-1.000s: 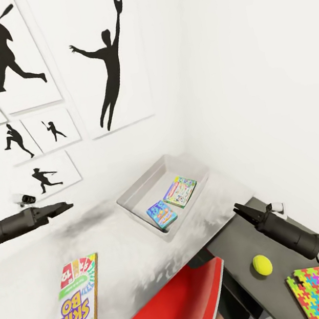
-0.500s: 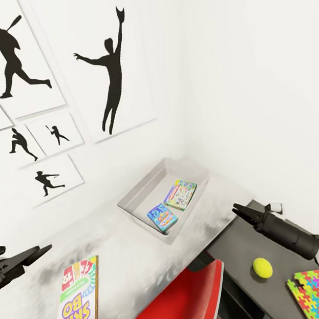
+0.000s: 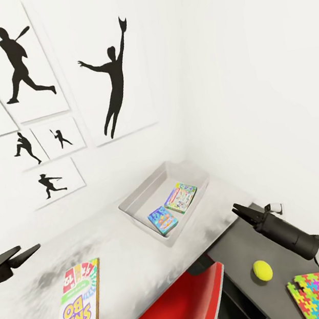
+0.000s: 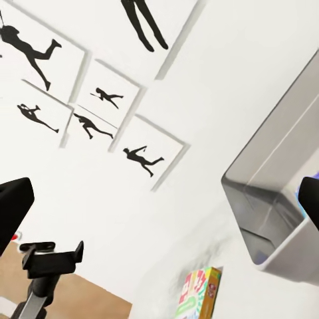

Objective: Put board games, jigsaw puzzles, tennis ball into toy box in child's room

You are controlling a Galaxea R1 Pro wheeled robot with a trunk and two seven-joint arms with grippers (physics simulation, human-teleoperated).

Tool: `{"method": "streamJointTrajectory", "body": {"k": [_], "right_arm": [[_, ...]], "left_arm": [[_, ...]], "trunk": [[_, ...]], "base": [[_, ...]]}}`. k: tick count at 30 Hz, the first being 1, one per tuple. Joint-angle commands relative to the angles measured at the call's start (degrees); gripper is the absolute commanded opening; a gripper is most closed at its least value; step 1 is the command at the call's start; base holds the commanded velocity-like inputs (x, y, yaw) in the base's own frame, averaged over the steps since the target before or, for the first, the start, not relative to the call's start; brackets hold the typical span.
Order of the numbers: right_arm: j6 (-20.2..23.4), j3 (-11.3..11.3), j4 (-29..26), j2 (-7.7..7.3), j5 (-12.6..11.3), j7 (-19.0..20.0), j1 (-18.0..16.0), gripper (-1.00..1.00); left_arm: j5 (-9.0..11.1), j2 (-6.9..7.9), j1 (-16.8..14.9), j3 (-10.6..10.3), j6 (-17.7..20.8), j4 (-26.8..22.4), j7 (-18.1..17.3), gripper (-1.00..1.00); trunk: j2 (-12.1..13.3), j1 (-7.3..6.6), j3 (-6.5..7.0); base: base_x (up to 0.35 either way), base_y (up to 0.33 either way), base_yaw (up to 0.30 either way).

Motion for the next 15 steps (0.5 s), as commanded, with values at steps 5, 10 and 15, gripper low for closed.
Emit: {"method": "streamJointTrajectory", "body": {"k": [5, 10, 15], "right_arm": [[0.3, -0.1, 0.0, -0.01, 0.0, 0.1, -0.1, 1.00], [0.1, -0.1, 0.0, -0.03, 0.0, 0.1, 0.0, 1.00], [-0.8, -0.1, 0.0, -0.04, 0.0, 0.1, 0.0, 1.00]], "left_arm": [[0.4, -0.02, 0.1, 0.3, 0.6, 0.0, -0.2, 1.00], [0.4, -0.04, 0.2, 0.5, 0.6, -0.1, -0.2, 1.00], [0.5, -0.04, 0.2, 0.5, 0.6, -0.5, -0.2, 1.00]], "trunk": [[-0.1, 0.04, 0.36], [-0.1, 0.04, 0.83], [-0.1, 0.04, 1.23]], "base": [[0.000, 0.000, 0.000], [0.000, 0.000, 0.000], [0.000, 0.000, 0.000]]}}
